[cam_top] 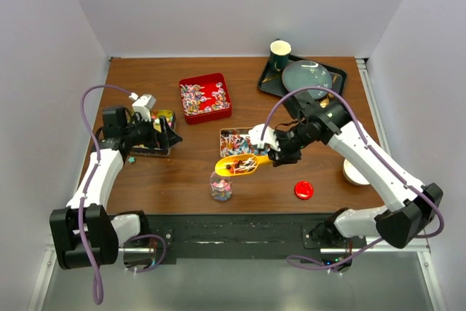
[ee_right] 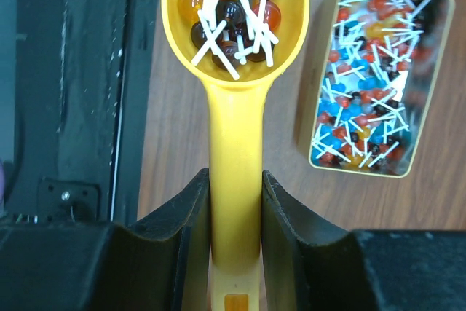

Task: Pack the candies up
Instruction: Place the fake candies in the packing bottle.

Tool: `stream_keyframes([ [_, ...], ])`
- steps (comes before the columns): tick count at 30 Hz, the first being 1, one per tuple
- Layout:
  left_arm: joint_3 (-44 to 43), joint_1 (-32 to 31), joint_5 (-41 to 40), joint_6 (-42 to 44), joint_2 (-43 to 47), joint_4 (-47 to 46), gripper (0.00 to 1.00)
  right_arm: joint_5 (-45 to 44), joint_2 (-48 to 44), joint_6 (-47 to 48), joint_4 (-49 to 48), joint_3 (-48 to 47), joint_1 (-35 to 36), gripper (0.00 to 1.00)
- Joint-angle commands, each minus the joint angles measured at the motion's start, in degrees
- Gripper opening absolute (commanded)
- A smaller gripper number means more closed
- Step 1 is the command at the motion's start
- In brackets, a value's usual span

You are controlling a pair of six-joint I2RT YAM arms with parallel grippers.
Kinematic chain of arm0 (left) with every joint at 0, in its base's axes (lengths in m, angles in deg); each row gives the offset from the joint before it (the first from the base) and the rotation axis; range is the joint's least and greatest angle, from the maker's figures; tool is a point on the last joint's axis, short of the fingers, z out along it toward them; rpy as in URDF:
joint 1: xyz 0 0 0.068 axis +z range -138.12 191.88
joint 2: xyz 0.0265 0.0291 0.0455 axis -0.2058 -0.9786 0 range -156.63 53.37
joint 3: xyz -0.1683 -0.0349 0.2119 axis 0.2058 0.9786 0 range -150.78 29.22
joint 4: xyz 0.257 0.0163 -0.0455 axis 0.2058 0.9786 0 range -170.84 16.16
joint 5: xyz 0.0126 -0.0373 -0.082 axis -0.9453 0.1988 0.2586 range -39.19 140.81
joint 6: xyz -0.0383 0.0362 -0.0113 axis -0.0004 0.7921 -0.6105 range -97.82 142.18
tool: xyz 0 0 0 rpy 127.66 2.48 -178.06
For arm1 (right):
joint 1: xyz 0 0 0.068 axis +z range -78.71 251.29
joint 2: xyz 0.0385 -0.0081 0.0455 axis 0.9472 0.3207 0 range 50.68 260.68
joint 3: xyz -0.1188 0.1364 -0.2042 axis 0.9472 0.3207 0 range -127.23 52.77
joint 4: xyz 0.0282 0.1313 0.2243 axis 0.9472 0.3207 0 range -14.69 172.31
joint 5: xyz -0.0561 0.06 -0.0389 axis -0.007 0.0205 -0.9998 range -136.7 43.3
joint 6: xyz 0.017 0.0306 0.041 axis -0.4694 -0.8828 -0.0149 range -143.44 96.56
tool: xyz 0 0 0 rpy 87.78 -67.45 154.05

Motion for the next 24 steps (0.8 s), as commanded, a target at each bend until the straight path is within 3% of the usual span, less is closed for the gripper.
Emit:
stream_keyframes([
  [1, 0.8, 1.2, -0.6, -1.7, 3.0, -3.1, 1.0, -3.7, 1.8, 3.1, 4.3, -4.7, 1.6, 0.0],
  [24, 5.0, 1.4, 0.6, -3.1, 7.1, -7.7, 1.0, -25.7, 8.5, 1.8, 5.2, -9.4, 12.1, 0.0],
])
